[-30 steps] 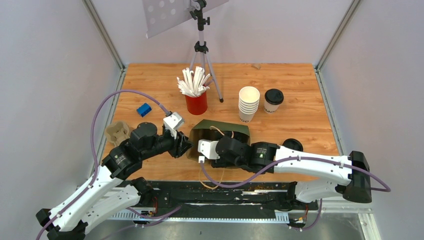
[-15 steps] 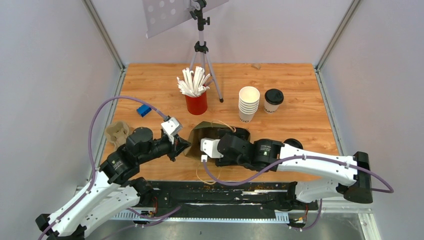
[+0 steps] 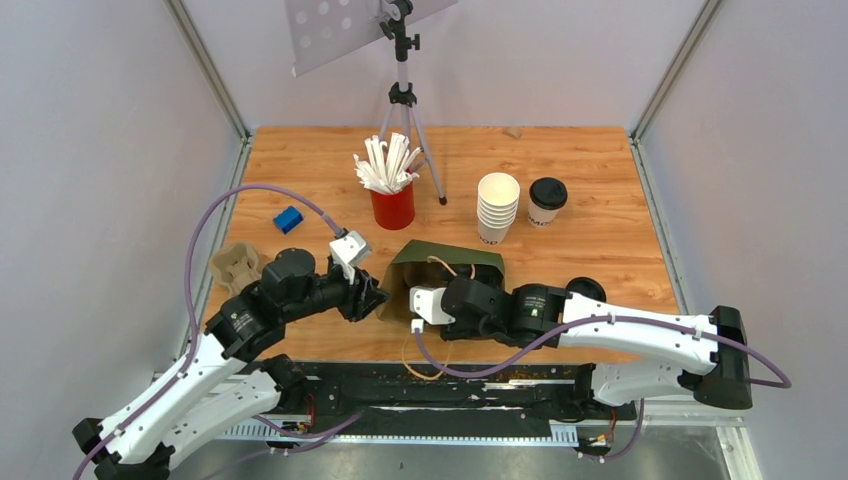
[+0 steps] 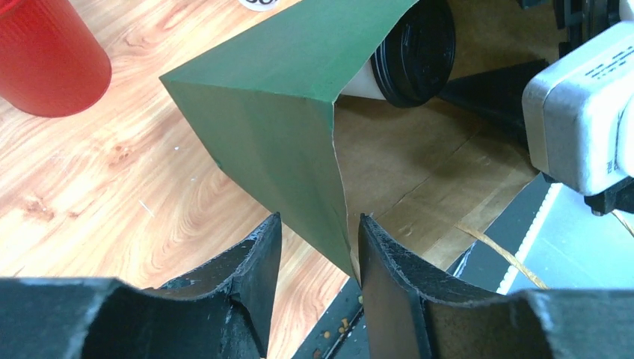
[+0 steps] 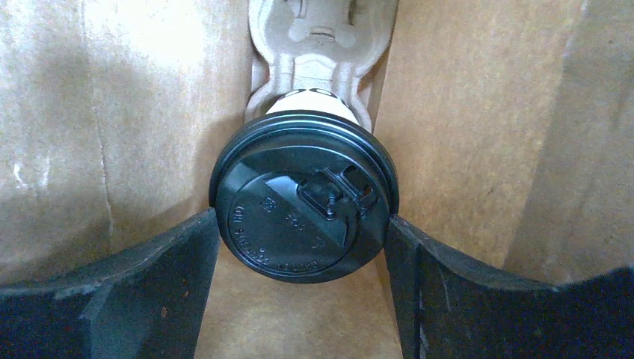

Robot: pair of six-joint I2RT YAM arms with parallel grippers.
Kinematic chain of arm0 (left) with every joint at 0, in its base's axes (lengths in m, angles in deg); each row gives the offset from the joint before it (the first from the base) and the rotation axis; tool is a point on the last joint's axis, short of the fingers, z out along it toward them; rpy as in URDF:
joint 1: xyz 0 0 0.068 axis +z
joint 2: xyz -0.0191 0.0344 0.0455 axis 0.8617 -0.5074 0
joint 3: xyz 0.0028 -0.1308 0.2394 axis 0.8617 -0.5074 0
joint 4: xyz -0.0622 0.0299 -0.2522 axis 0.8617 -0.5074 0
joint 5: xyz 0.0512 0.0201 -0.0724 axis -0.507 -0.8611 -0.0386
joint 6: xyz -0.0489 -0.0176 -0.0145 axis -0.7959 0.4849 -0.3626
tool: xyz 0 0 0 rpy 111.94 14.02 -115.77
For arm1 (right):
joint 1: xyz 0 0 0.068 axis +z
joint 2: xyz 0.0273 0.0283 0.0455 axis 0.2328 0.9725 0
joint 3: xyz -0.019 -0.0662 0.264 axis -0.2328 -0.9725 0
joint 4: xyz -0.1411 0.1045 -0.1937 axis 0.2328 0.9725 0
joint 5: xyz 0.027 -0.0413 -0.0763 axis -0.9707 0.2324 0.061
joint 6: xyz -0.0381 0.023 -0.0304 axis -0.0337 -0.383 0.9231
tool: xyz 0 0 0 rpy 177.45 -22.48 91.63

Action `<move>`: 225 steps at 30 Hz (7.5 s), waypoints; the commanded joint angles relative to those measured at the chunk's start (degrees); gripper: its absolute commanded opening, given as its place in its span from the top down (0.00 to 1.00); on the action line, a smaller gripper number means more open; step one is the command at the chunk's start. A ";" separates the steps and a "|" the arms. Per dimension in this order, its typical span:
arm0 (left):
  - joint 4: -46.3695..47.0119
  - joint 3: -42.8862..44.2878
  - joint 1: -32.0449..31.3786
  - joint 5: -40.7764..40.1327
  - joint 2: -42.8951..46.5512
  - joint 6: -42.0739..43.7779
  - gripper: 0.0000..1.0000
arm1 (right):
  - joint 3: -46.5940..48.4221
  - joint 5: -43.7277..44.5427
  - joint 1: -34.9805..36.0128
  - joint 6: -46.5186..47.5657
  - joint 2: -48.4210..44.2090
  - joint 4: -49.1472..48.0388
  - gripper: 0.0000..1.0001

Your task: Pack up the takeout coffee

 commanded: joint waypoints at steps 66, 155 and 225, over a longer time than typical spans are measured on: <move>8.88 2.23 0.05 12.96 -4.55 0.51 0.77 | -7.31 6.61 0.14 3.73 -0.73 -4.71 0.39; 7.07 1.99 0.04 14.38 -6.56 -10.66 0.92 | -18.35 0.14 -7.88 7.05 -1.73 -21.00 0.40; 5.67 3.31 0.04 12.26 -7.65 -9.69 0.85 | -6.09 -6.25 -8.30 4.18 -3.71 -8.40 0.18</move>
